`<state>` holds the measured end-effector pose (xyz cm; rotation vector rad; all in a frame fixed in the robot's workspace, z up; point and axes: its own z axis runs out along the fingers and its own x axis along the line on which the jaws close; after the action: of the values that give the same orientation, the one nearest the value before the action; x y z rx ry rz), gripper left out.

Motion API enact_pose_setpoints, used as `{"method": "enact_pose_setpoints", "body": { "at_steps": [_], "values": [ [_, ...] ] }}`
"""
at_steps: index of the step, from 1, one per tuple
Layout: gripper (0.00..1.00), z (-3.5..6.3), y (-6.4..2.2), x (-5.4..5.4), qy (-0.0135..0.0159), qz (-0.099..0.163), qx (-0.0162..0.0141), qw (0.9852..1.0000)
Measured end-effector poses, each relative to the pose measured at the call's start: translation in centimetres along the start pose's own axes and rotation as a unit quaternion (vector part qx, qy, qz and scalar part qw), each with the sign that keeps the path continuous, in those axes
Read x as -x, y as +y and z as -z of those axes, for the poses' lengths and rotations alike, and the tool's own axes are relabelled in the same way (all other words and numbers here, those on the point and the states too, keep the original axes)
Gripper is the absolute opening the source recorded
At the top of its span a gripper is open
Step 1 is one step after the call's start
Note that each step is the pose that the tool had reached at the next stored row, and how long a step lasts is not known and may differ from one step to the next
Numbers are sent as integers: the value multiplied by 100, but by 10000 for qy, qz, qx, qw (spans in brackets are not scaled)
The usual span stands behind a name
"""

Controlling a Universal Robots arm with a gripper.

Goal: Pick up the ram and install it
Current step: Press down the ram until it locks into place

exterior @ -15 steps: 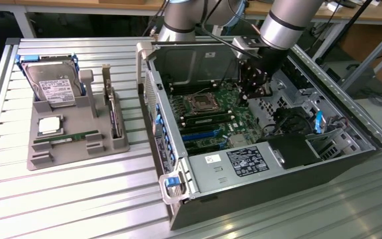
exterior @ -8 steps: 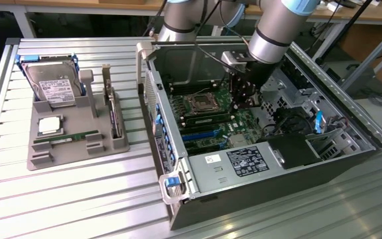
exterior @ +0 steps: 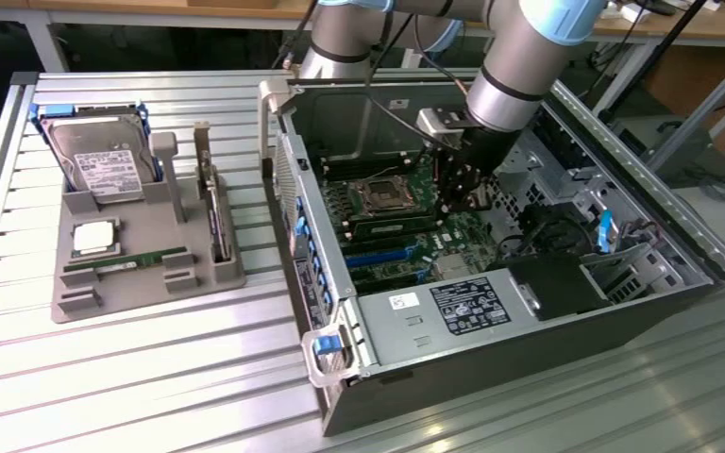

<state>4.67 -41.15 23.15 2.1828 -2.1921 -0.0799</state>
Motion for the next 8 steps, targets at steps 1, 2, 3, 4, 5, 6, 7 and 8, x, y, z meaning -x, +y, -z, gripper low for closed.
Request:
{"method": "enact_pose_setpoints", "body": {
  "at_steps": [1, 2, 3, 4, 5, 6, 7, 8],
  "values": [
    [10, 19, 1, 0, -8, 1, -10, 10000],
    [10, 88, 6, 0, -5, 1, -21, 10000],
    [10, 130, 10, -1, -5, 0, -37, 10000],
    [10, 132, 38, 0, -6, 0, -59, 10000],
    [10, 127, 109, -1, -5, 1, -77, 10000],
    [10, 121, 200, -1, -5, 1, -94, 10000],
    [10, 118, 238, -1, -6, 1, -100, 9999],
    [10, 115, 285, -2, -5, 1, -107, 9999]
  ]
}}
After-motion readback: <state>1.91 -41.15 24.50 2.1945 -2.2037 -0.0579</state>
